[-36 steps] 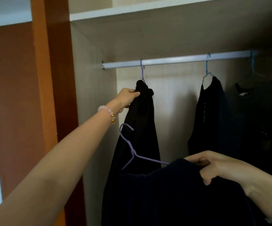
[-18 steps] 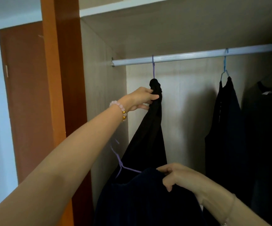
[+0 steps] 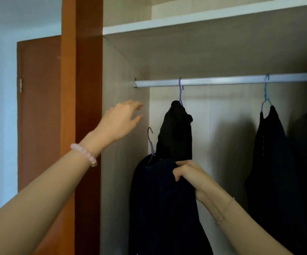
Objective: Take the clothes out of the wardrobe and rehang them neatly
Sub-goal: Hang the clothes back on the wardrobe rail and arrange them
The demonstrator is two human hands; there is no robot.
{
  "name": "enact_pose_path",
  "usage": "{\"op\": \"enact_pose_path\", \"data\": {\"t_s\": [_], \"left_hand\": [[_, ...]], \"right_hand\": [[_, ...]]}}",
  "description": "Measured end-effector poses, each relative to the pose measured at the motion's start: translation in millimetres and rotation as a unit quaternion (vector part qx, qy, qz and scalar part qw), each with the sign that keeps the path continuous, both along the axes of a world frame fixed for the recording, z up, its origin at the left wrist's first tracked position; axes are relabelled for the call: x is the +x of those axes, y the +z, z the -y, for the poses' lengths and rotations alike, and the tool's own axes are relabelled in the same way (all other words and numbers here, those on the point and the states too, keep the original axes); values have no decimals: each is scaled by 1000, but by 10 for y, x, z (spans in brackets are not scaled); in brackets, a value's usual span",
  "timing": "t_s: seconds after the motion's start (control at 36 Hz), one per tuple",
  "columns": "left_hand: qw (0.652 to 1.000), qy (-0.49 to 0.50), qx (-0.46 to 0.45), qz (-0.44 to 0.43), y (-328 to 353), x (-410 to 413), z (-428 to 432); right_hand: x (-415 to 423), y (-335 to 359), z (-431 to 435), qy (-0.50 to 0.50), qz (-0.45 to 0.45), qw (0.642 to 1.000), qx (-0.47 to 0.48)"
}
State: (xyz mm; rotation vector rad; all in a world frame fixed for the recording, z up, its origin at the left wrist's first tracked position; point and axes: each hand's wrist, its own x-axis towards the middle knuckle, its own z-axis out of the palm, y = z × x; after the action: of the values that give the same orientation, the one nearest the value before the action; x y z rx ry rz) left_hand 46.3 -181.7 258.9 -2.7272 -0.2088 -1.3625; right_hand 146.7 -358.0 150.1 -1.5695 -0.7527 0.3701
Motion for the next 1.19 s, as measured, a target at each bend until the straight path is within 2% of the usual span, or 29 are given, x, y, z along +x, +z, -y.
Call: {"op": "enact_pose_path", "data": {"t_s": [0.06,0.17,0.33,0.5,0.67,0.78,0.92,1.08,1.19], "left_hand": [[994,53,76,58,-2,-239,-99],[970,109,154,151,-47,-567,-330],[958,157,178,162,-193,-643,-524],[966,141,83,199,-286,-599,-660],[970,103,50,214,-315,-536,-734],[968,80,28,236,-323,-516,-745],[967,68,13,247,-335,-529,-761],[967,62,19,246,-341,-544,-792],[966,51,17,253,-339,-546,-802]], "right_hand": [[-5,68,-64,2,13,1000,3],[-8,116,-180,0,33,999,4],[-144,187,-351,-1,37,999,26],[-262,257,-472,-14,27,999,33],[-438,547,-461,-13,63,996,53],[-524,771,-605,-47,72,994,69],[-464,1028,-962,-106,29,989,100],[-441,1059,-1555,-118,-21,982,149],[-525,1036,-1793,-137,-86,968,193]]}}
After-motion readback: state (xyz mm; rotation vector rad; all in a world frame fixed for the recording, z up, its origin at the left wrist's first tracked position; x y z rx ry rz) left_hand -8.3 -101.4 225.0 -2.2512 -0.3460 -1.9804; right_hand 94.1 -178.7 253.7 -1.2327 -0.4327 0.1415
